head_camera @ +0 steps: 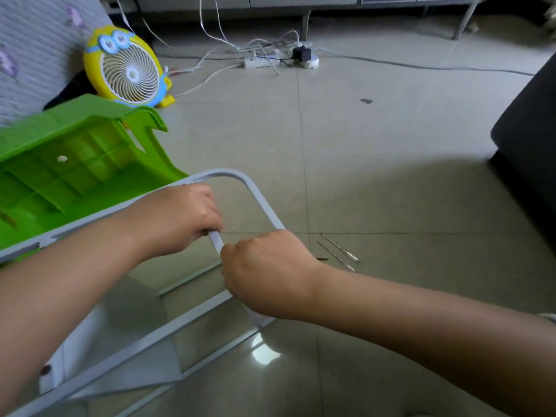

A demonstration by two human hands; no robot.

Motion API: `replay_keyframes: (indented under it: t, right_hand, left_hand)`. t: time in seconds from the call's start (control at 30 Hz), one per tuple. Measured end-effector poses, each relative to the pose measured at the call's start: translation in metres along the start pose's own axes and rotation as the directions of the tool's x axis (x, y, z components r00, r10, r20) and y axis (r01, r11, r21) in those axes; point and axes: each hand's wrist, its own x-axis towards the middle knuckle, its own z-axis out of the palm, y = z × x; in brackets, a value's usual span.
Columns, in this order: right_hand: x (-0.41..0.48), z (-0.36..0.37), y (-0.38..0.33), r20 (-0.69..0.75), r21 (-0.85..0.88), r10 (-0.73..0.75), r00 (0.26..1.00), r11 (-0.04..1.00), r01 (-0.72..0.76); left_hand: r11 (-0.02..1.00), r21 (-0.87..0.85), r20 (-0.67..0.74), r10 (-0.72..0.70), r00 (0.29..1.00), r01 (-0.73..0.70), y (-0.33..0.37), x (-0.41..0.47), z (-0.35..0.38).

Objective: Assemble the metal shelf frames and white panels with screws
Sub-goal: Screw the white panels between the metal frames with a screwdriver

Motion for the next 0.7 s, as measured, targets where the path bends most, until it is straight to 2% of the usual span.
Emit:
replay_keyframes:
  t: [0.07, 0.1, 0.13, 0.2, 0.23, 0.3, 0.33, 0.37, 0.43, 0.5, 0.57, 0.63, 0.7]
  right_hand:
    - [-0.008, -0.008, 0.021, 0.081, 0.218, -0.054, 0.995, 0.975, 0.035]
    - [-0.014, -0.009, 0.037, 0.071, 0.294, -0.023, 0.997, 0.956, 0.001]
    - [-0.02, -0.008, 0.052, 0.018, 0.329, 0.042, 0.999, 0.943, -0.046]
    - [-0.038, 0.014, 0.088, -0.095, 0.357, 0.298, 0.95, 0.901, -0.247]
    - [-0.047, 0.034, 0.108, -0.023, 0.371, 0.439, 0.898, 0.838, -0.4]
    - [-0.07, 0.081, 0.147, 0.317, 0.279, 0.61, 0.726, 0.672, -0.686]
    - [-0.083, 0.104, 0.163, 0.435, 0.201, 0.641, 0.632, 0.615, -0.763]
    - [-0.095, 0.124, 0.176, 0.489, 0.143, 0.657, 0.573, 0.588, -0.796]
    - [-0.11, 0.156, 0.191, 0.522, 0.067, 0.687, 0.506, 0.559, -0.827]
    - [-0.11, 0.179, 0.198, 0.517, 0.038, 0.708, 0.48, 0.542, -0.84]
    - [-0.104, 0.193, 0.196, 0.457, 0.029, 0.741, 0.492, 0.54, -0.841]
    - [-0.094, 0.204, 0.193, 0.377, 0.043, 0.754, 0.537, 0.565, -0.824]
    - [-0.082, 0.21, 0.192, 0.351, 0.03, 0.751, 0.559, 0.588, -0.809]
  left_hand:
    - [1.0, 0.024, 0.014, -0.011, 1.0, 0.011, 0.001, 0.002, 0.001]
    - [1.0, 0.013, 0.035, -0.028, 0.999, 0.028, 0.004, 0.004, 0.0]
    - [0.998, 0.001, 0.04, -0.07, 0.997, 0.07, 0.008, 0.006, -0.001]
    - [0.972, -0.036, 0.024, -0.231, 0.973, 0.232, 0.012, 0.011, 0.0]
    - [0.95, -0.053, 0.002, -0.307, 0.952, 0.307, 0.012, 0.012, 0.003]
    - [0.922, -0.135, -0.058, -0.374, 0.926, 0.364, 0.019, 0.017, 0.005]
    - [0.919, -0.155, -0.097, -0.38, 0.92, 0.363, 0.02, 0.019, 0.007]
    - [0.912, -0.163, -0.153, -0.4, 0.904, 0.376, 0.021, 0.02, 0.009]
    - [0.878, -0.183, -0.216, -0.475, 0.853, 0.442, 0.017, 0.023, 0.017]
    - [0.826, -0.211, -0.25, -0.562, 0.788, 0.522, 0.014, 0.025, 0.022]
    - [0.747, -0.237, -0.262, -0.665, 0.699, 0.621, 0.013, 0.03, 0.026]
    - [0.644, -0.269, -0.189, -0.765, 0.616, 0.716, 0.013, 0.032, 0.026]
    - [0.584, -0.31, -0.126, -0.807, 0.576, 0.75, 0.016, 0.032, 0.027]
